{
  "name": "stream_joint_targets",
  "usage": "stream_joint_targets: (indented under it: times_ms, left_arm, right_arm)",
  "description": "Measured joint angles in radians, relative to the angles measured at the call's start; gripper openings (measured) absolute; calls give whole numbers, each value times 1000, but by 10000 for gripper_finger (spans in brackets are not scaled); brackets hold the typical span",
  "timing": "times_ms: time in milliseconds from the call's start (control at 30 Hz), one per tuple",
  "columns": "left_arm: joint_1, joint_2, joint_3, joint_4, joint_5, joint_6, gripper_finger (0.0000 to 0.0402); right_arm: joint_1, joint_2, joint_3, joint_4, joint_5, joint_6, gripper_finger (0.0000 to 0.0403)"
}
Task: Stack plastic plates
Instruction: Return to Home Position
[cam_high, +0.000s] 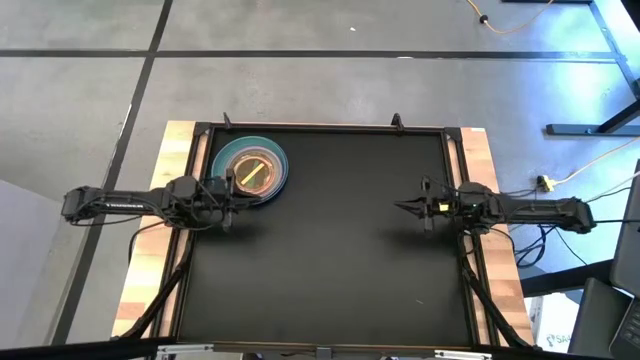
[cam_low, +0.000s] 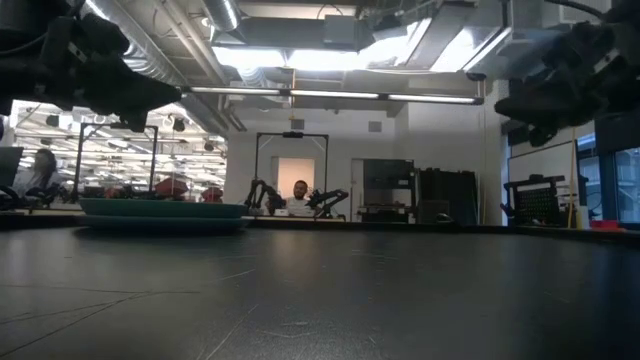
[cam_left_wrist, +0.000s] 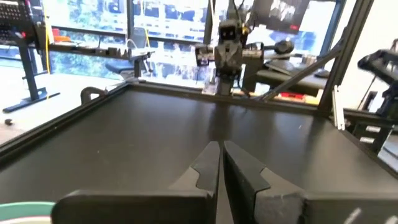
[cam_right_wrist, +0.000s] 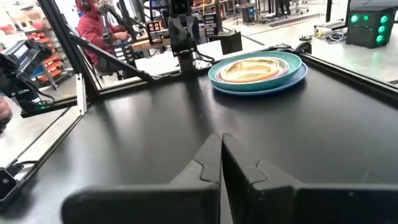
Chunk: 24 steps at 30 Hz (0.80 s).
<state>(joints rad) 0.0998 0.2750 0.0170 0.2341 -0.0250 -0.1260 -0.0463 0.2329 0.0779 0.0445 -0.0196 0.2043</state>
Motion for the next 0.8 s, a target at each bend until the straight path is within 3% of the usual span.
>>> stream_joint_targets:
  times_ms: [300,467,800]
  left_arm:
    - [0,-165,0,-147,-37,29,16]
    - [0,-275,1,-238,-34,21,16]
    - [0,-273,6,-255,-48,4,16]
  right_arm:
    - [0,-233,-69,-27,19,4,7]
    - [0,-225,-69,-27,19,26,7]
    - [0,-224,-69,-26,48,12,7]
